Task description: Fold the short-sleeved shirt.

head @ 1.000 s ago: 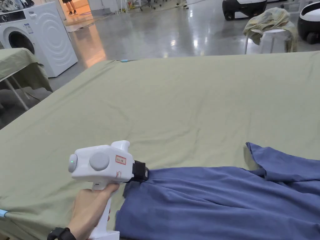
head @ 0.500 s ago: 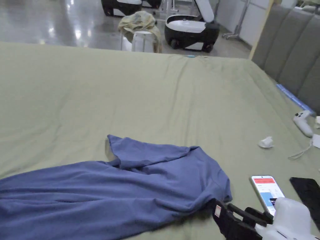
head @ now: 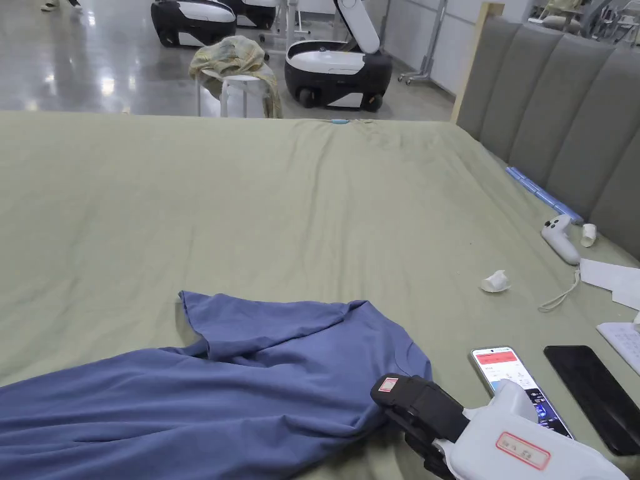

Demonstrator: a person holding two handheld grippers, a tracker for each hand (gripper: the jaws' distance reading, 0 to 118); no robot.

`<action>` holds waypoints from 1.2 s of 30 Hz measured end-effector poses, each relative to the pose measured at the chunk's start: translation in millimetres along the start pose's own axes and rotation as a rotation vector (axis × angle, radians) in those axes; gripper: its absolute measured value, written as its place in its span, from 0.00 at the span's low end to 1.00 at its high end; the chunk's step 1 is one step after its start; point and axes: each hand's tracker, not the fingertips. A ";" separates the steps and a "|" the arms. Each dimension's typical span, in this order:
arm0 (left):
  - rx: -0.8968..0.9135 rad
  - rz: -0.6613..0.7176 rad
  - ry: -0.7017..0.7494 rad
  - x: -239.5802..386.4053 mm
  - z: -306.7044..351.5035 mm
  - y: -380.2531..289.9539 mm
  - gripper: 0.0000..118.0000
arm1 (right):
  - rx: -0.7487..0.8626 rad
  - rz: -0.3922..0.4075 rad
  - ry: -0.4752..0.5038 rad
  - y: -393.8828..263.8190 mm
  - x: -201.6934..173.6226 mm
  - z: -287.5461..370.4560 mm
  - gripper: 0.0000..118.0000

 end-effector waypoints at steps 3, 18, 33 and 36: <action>0.005 0.004 -0.003 -8.8 -0.5 1.9 0.05 | -0.049 0.035 -0.070 1.2 8.2 -24.6 0.47; 0.485 -0.026 -0.117 14.1 138.4 28.2 0.05 | 0.105 0.590 0.102 8.3 -90.0 42.5 0.13; 0.866 -0.052 -0.145 47.3 303.6 110.2 0.05 | 0.324 0.840 0.278 115.4 -236.0 92.9 0.13; 0.894 -0.065 -0.126 59.3 312.4 130.4 0.05 | 0.361 0.870 0.278 130.9 -265.1 86.8 0.13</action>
